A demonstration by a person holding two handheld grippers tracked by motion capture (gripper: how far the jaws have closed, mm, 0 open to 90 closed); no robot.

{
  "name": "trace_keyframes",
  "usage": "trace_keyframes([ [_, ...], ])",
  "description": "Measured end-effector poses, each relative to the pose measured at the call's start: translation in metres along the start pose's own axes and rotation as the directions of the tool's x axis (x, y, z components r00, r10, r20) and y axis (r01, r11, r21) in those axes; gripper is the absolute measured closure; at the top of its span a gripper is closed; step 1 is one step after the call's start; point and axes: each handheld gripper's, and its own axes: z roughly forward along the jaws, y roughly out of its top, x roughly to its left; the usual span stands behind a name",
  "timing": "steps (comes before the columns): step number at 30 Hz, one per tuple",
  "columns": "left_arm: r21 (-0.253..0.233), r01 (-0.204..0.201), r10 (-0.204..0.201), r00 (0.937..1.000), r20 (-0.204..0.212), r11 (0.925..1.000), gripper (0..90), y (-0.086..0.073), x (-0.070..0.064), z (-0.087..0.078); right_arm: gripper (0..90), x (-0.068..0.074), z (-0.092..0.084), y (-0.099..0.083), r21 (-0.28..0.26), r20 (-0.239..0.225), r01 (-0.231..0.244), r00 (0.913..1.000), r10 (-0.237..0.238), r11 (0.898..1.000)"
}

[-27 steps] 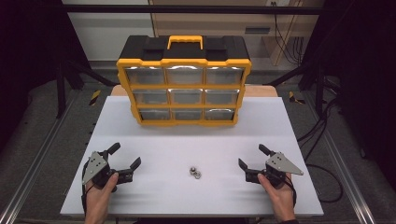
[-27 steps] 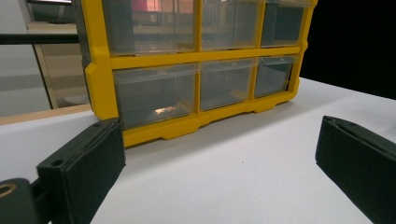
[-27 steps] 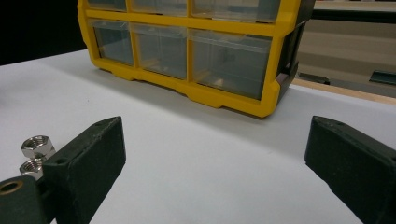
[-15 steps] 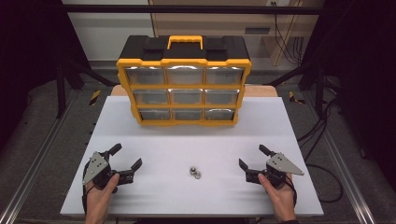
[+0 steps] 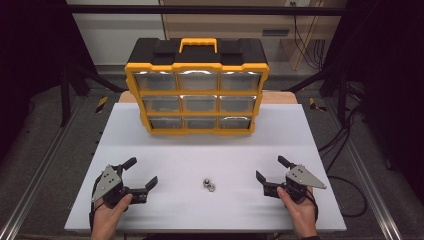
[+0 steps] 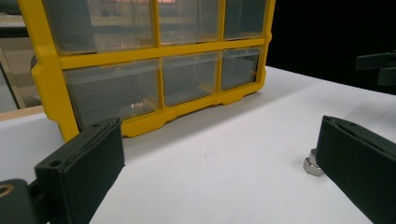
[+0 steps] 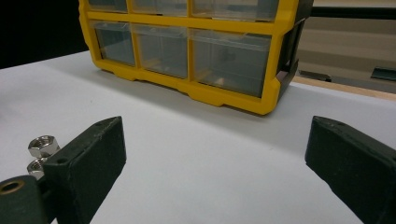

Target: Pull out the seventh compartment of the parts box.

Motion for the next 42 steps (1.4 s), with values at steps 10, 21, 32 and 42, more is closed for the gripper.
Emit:
trace_keyframes([
  [10,0.076,-0.080,0.081,0.9967,-0.007,0.9939,1.6,0.010,0.004,0.013,5.7,0.003,0.000,0.001,0.015,-0.008,-0.001,1.0000,0.001,1.000],
  [21,0.177,-0.211,0.219,0.9754,-0.026,0.9612,3.7,0.030,0.021,0.041,5.3,0.004,0.001,0.001,0.022,0.002,0.022,0.9998,-0.022,1.000],
  [32,0.238,-0.332,0.351,0.9357,-0.037,0.9125,4.3,0.054,0.032,0.068,5.0,0.005,0.001,-0.001,0.042,0.002,0.025,0.9997,-0.025,0.999],
  [42,0.272,-0.442,0.464,0.8856,-0.019,0.8548,4.8,0.062,0.030,0.085,4.4,0.007,0.004,-0.001,0.058,0.005,0.055,0.9985,-0.055,0.997],
])
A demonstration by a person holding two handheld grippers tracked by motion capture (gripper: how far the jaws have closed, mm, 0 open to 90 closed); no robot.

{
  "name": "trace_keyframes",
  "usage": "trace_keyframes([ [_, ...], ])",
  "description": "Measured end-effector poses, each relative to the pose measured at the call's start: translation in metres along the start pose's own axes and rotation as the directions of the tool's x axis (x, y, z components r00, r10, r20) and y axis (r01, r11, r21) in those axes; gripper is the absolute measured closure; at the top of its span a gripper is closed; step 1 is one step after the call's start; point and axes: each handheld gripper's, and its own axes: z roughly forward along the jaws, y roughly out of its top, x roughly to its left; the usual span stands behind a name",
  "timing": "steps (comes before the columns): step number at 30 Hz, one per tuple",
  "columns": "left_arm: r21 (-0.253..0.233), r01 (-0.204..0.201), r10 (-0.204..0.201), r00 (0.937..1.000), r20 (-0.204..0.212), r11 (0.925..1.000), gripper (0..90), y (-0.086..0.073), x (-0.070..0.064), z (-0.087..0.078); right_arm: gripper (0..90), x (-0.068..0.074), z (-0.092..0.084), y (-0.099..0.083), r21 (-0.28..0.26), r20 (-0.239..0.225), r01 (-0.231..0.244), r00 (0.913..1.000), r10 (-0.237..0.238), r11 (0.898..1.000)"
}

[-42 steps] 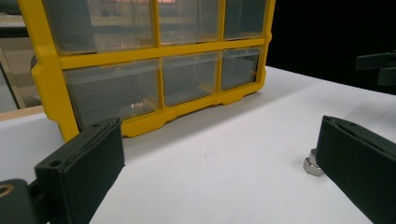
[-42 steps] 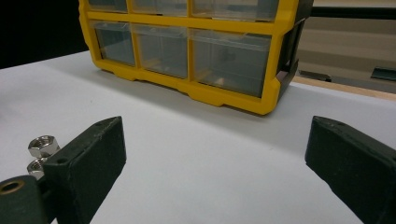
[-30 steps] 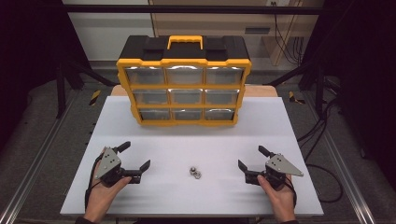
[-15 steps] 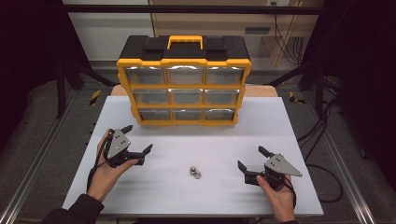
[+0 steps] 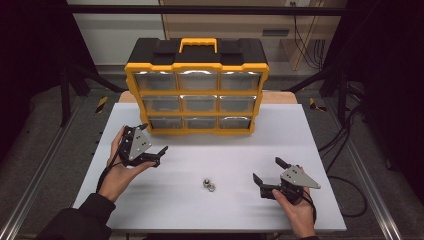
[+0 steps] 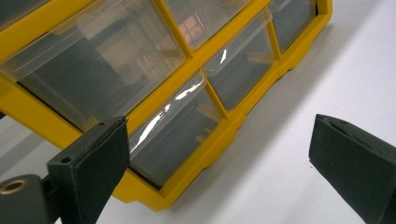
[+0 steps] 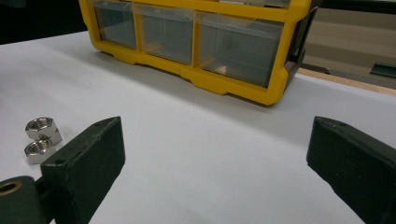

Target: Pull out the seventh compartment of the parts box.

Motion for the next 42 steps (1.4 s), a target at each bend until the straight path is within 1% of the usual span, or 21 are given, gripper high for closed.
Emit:
trace_keyframes([
  [1,0.006,-0.010,0.010,0.9999,-0.001,0.9999,4.8,0.001,0.000,0.001,4.5,0.000,0.000,0.000,0.001,0.002,0.000,1.0000,0.000,1.000],
  [3,0.014,-0.009,0.009,1.0000,-0.001,0.9999,4.9,0.001,-0.002,0.005,5.0,0.000,0.000,0.000,0.002,0.003,-0.001,1.0000,0.001,1.000],
  [4,0.018,-0.019,0.019,0.9998,-0.001,0.9996,4.9,0.002,-0.003,0.007,5.0,0.000,0.000,0.000,0.002,0.003,-0.001,1.0000,0.001,1.000],
  [9,0.017,-0.021,0.021,0.9998,0.008,0.9996,4.9,0.005,-0.006,0.017,5.6,-0.001,-0.001,0.000,0.000,0.002,-0.003,1.0000,0.003,1.000],
  [11,0.024,-0.027,0.027,0.9996,0.007,0.9993,5.0,0.005,-0.005,0.020,5.5,-0.002,-0.001,0.000,0.000,0.006,-0.004,1.0000,0.004,1.000],
  [17,0.034,-0.019,0.019,0.9998,0.004,0.9992,5.1,0.004,-0.002,0.024,5.1,-0.003,-0.001,-0.001,0.000,0.005,-0.006,1.0000,0.006,1.000],
  [20,0.038,-0.024,0.024,0.9997,0.004,0.9990,5.0,0.004,0.000,0.025,5.1,-0.002,-0.001,-0.001,0.000,0.005,-0.008,1.0000,0.008,1.000],
  [21,0.036,-0.022,0.022,0.9998,0.001,0.9991,5.0,0.004,0.001,0.025,5.1,-0.002,-0.001,-0.001,0.005,0.002,-0.014,0.9999,0.014,1.000],
  [23,0.044,-0.029,0.029,0.9996,-0.001,0.9986,5.1,0.004,0.003,0.026,5.1,-0.002,-0.001,-0.001,0.001,0.000,-0.019,0.9998,0.019,1.000],
  [24,0.045,-0.031,0.032,0.9995,-0.002,0.9985,5.1,0.004,0.003,0.027,5.2,-0.002,-0.001,0.000,-0.012,-0.005,-0.037,0.9993,0.037,0.999],
  [26,0.048,-0.040,0.041,0.9991,-0.009,0.9980,5.1,0.004,0.005,0.028,5.4,-0.003,-0.003,0.001,-0.017,-0.012,-0.063,0.9980,0.063,0.998],
  [27,0.050,-0.039,0.040,0.9992,-0.011,0.9980,5.1,0.004,0.006,0.028,5.5,-0.003,-0.003,0.001,-0.016,-0.008,-0.059,0.9982,0.059,0.998],
  [28,0.051,-0.039,0.040,0.9991,-0.014,0.9979,5.1,0.004,0.006,0.029,5.5,-0.004,-0.003,0.000,-0.015,0.000,-0.046,0.9989,0.046,0.999],
  [31,0.058,-0.054,0.056,0.9983,-0.020,0.9968,5.2,0.005,0.008,0.032,5.8,-0.005,-0.002,-0.001,-0.011,0.006,-0.036,0.9993,0.036,0.999],
  [34,0.060,-0.064,0.066,0.9976,-0.023,0.9961,5.3,0.007,0.009,0.035,5.9,-0.004,-0.003,-0.001,0.000,0.005,-0.039,0.9992,0.039,0.999],
  [37,0.065,-0.072,0.074,0.9968,-0.031,0.9953,5.6,0.008,0.010,0.037,6.1,-0.004,-0.003,0.000,-0.009,0.006,-0.038,0.9992,0.038,0.999],
  [40,0.075,-0.086,0.089,0.9954,-0.036,0.9935,5.8,0.007,0.011,0.039,6.1,-0.005,-0.004,0.000,-0.013,0.002,-0.051,0.9987,0.051,0.999],
  [42,0.083,-0.095,0.099,0.9942,-0.044,0.9920,5.9,0.007,0.012,0.040,6.2,-0.005,-0.005,0.000,-0.015,0.010,-0.051,0.9987,0.051,0.999],
])
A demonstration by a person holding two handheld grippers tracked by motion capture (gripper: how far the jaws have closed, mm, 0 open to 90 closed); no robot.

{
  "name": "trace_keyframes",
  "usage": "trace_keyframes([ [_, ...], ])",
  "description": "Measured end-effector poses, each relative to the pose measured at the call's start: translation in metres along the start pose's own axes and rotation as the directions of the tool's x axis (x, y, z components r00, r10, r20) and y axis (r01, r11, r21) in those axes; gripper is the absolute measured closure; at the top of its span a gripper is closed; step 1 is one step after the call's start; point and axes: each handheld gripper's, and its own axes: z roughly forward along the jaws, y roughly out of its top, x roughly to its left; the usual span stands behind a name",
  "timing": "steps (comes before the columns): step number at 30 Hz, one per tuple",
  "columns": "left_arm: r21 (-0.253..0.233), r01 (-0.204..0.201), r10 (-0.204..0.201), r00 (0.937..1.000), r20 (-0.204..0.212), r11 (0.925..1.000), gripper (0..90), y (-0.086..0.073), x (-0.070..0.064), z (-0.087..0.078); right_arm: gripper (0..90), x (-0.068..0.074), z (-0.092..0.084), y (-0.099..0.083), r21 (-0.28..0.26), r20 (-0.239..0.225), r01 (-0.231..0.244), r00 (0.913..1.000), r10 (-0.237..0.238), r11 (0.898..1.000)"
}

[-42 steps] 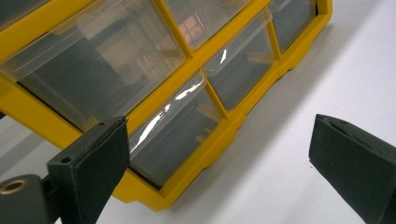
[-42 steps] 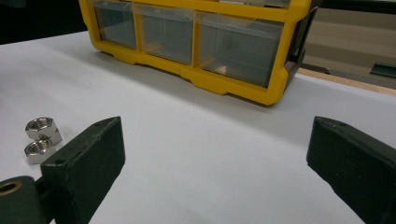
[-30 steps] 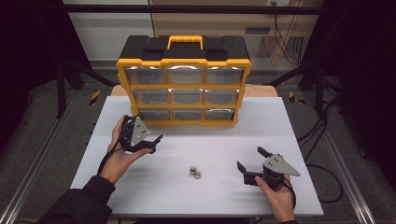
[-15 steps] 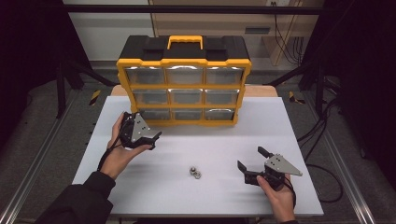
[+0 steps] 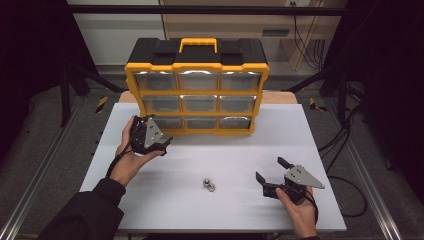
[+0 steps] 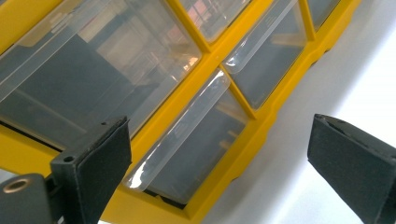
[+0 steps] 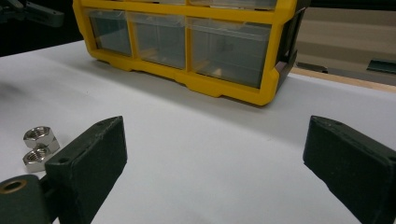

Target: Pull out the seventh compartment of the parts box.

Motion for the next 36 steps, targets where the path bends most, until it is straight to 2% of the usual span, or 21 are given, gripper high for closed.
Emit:
trace_keyframes([
  [6,0.023,-0.010,0.010,0.9998,-0.015,0.9997,6.3,-0.004,0.003,0.003,6.5,-0.001,-0.001,0.000,-0.002,0.003,0.006,1.0000,-0.006,1.000],
  [11,0.015,-0.024,0.025,0.9993,-0.027,0.9996,7.1,-0.002,0.003,0.002,7.5,-0.002,-0.001,0.000,0.000,0.002,0.007,1.0000,-0.007,1.000],
  [17,0.029,-0.049,0.050,0.9981,-0.037,0.9984,7.3,0.003,0.007,0.005,8.1,-0.002,-0.001,0.000,0.000,-0.004,-0.004,1.0000,0.004,1.000],
  [20,0.031,-0.049,0.050,0.9980,-0.038,0.9983,7.8,0.003,0.008,0.006,8.2,-0.002,-0.002,0.000,0.004,-0.004,-0.005,1.0000,0.005,1.000],
  [24,0.050,-0.072,0.074,0.9967,-0.034,0.9961,11.3,0.002,0.007,0.009,8.6,-0.002,-0.001,0.000,0.009,-0.008,-0.007,0.9999,0.007,1.000],
  [28,0.062,-0.074,0.077,0.9961,-0.042,0.9953,12.3,0.001,0.007,0.012,7.9,-0.002,-0.002,0.000,0.011,-0.008,-0.007,0.9999,0.007,1.000],
  [33,0.063,-0.081,0.085,0.9953,-0.048,0.9947,13.2,0.000,0.005,0.015,6.8,-0.002,-0.001,0.000,0.016,-0.007,0.014,0.9999,-0.014,1.000],
  [36,0.059,-0.087,0.090,0.9947,-0.049,0.9944,13.2,0.000,0.004,0.016,6.8,-0.001,0.000,0.000,0.015,-0.008,0.009,0.9999,-0.009,1.000],
])
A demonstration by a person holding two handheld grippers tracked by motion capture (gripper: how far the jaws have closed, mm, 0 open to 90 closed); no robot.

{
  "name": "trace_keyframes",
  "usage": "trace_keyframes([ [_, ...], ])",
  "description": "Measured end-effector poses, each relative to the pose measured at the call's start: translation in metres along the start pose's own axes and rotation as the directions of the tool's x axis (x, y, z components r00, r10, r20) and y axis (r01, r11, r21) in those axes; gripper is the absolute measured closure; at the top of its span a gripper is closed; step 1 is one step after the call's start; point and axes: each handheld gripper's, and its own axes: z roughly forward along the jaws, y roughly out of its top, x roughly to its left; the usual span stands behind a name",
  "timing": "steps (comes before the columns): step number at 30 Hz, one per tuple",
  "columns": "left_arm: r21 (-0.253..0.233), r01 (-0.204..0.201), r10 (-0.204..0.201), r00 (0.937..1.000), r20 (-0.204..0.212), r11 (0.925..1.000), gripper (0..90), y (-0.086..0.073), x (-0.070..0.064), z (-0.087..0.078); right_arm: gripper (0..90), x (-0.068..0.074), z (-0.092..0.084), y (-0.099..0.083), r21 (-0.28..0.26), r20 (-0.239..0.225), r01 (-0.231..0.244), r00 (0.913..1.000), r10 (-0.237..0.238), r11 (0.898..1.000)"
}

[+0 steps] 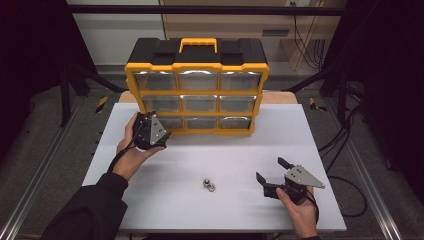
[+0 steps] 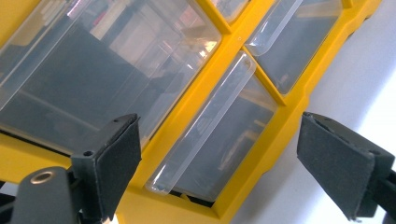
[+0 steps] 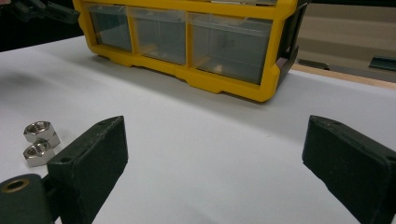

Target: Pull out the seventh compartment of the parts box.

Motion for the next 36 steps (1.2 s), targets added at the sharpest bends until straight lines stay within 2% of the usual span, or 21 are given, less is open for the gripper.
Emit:
trace_keyframes([
  [5,-0.002,0.005,-0.005,1.0000,-0.008,1.0000,13.1,-0.0007,-0.0005,0.0018,6.6,-0.0005,-0.0003,-0.0002,0.004,0.005,0.004,1.0000,-0.004,1.000],
  [14,0.003,-0.020,0.020,0.9996,-0.022,0.9998,14.1,-0.0008,-0.0026,0.0038,5.6,-0.0007,-0.0004,0.0001,0.006,0.013,0.008,0.9999,-0.008,1.000],
  [21,0.006,-0.061,0.061,0.9974,-0.038,0.9981,14.7,-0.0004,-0.0063,0.0059,4.8,-0.0006,-0.0002,-0.0001,0.008,0.017,0.013,0.9998,-0.013,1.000],
  [26,0.020,-0.075,0.076,0.9961,-0.045,0.9970,15.5,-0.0001,-0.0066,0.0063,4.9,-0.0006,-0.0002,0.0000,0.009,0.022,0.021,0.9995,-0.021,1.000],
  [36,0.020,-0.079,0.080,0.9946,-0.066,0.9967,17.4,-0.0001,-0.0071,0.0073,4.9,0.0001,0.0007,-0.0001,0.010,0.026,0.034,0.9991,-0.034,0.999],
])
